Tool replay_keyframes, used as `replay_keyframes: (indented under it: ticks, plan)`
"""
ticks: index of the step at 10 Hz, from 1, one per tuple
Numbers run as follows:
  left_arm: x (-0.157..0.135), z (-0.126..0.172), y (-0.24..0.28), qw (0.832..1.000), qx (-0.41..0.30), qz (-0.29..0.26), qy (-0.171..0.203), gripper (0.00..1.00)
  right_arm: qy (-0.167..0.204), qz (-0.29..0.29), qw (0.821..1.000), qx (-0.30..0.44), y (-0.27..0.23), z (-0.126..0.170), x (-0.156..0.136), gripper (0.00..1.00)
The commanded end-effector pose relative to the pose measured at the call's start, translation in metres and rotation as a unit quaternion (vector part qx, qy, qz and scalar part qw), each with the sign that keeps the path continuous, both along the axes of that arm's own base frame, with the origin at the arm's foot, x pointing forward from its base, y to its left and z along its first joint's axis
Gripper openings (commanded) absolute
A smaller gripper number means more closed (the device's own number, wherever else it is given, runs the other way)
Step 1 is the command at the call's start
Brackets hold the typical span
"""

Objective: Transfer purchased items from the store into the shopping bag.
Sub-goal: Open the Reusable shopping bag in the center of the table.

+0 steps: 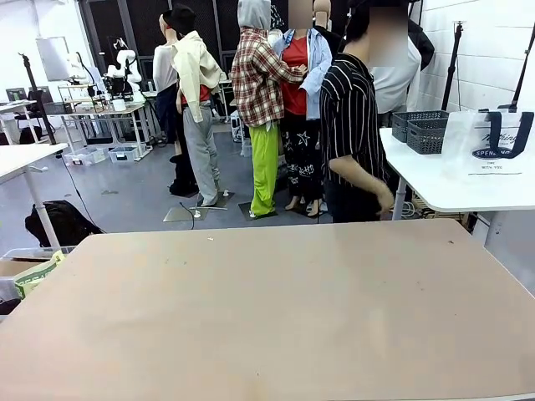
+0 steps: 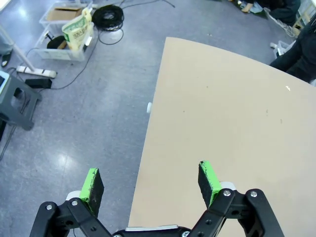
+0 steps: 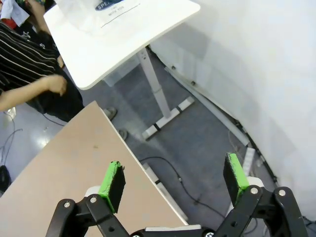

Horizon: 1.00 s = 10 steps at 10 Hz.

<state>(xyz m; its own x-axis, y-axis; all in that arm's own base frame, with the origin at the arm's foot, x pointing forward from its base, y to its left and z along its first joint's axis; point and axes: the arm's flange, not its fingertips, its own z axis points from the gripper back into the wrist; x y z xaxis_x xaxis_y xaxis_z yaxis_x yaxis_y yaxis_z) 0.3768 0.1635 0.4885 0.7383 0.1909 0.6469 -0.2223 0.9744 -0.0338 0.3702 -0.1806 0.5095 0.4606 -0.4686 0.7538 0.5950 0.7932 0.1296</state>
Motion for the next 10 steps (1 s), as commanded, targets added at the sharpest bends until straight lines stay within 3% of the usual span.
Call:
replay_keyframes:
  ticks: [1, 10]
  plan:
    - [-0.0017, -0.0007, 0.0043, 1.000, 0.007, -0.006, 0.003, 1.00, -0.004, 0.011, 1.000, -0.003, 0.0009, 0.0006, 0.0004, 1.00]
    - [-0.0017, -0.0007, 0.0043, 1.000, 0.007, -0.006, 0.003, 1.00, -0.004, 0.011, 1.000, -0.003, 0.0009, 0.0006, 0.0004, 1.00]
